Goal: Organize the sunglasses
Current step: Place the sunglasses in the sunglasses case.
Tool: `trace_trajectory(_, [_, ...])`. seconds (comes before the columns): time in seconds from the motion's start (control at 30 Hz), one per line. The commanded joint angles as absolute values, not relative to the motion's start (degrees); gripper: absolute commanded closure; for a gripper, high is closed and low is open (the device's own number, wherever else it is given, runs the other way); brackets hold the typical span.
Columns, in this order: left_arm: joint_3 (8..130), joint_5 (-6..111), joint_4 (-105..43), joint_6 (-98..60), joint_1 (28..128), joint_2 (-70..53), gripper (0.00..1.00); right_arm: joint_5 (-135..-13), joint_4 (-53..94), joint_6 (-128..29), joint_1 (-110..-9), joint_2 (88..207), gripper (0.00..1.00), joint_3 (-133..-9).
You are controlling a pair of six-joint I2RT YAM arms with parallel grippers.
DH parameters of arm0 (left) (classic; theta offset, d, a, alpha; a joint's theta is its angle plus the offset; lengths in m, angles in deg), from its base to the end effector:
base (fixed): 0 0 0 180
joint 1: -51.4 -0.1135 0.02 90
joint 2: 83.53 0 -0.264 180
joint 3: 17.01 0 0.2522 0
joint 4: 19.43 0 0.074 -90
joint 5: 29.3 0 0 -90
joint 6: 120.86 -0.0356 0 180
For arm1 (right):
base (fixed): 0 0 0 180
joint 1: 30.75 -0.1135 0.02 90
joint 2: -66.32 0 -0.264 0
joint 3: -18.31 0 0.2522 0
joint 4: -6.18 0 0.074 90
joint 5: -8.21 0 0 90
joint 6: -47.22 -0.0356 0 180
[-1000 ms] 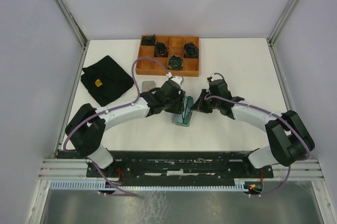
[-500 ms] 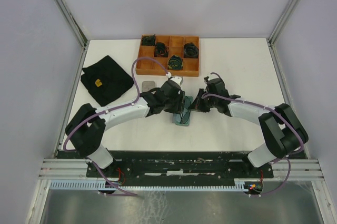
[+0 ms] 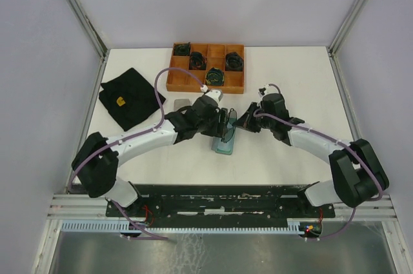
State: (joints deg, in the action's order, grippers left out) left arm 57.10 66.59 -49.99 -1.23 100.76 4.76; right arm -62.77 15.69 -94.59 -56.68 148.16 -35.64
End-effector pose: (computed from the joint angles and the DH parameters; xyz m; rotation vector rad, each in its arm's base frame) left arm 0.2205 -0.2513 0.2386 0.3627 2.3880 -0.5444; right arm 0.2566 0.1377 0.1915 0.3453 2.3942 1.0621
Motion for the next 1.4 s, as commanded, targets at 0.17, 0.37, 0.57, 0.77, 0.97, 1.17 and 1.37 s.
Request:
trace_trajectory(0.17, [59.9,71.3,-48.9,-1.7,100.9,-3.0,0.34,-67.2,21.9,-91.9,-55.3,138.9,1.00,-36.4])
trace_trajectory(0.37, [62.1,73.7,-50.3,-4.0,100.9,-1.2,0.39,-67.3,24.8,-90.9,-55.1,135.4,1.00,-36.0])
trace_trajectory(0.57, [62.5,74.6,-50.4,-5.4,100.9,2.4,0.42,-64.7,25.7,-89.6,-55.1,139.7,1.00,-37.3])
trace_trajectory(0.77, [62.4,72.3,-49.0,-5.7,100.9,5.0,0.44,-60.1,20.3,-90.3,-55.0,146.3,1.00,-37.8])
trace_trajectory(0.97, [61.1,71.5,-48.1,-5.6,100.9,5.7,0.45,-58.3,16.2,-91.8,-55.0,151.0,1.00,-38.0])
trace_trajectory(1.17, [60.5,71.1,-47.7,-5.6,100.9,6.0,0.45,-57.6,13.5,-92.9,-55.1,153.5,1.00,-38.2])
trace_trajectory(1.37, [60.4,70.5,-47.4,-5.5,100.9,6.4,0.46,-57.0,12.4,-93.1,-55.0,155.3,1.00,-38.7])
